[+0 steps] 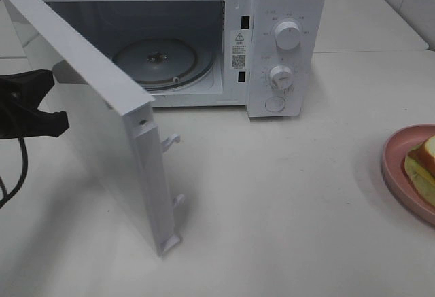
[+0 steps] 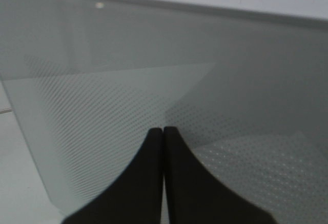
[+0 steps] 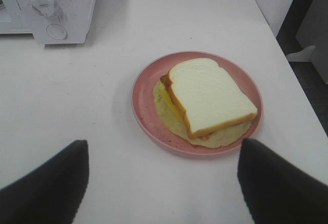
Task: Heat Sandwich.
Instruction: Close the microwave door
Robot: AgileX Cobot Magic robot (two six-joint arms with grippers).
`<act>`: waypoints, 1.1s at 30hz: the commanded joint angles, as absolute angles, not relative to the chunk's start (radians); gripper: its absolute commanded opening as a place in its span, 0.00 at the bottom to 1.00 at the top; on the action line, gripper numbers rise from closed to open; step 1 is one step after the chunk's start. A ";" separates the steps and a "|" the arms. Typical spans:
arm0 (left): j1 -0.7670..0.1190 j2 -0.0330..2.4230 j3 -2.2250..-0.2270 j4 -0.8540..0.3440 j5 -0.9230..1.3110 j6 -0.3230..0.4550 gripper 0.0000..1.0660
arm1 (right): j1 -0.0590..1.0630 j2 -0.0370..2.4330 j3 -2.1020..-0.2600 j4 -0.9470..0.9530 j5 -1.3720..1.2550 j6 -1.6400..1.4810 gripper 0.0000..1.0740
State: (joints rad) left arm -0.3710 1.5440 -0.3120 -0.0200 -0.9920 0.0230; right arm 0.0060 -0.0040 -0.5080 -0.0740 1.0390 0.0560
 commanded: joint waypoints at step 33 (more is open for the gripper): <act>-0.732 1.850 -0.846 -0.540 -0.878 0.348 0.00 | -0.001 -0.031 -0.506 -0.073 1.037 0.049 0.71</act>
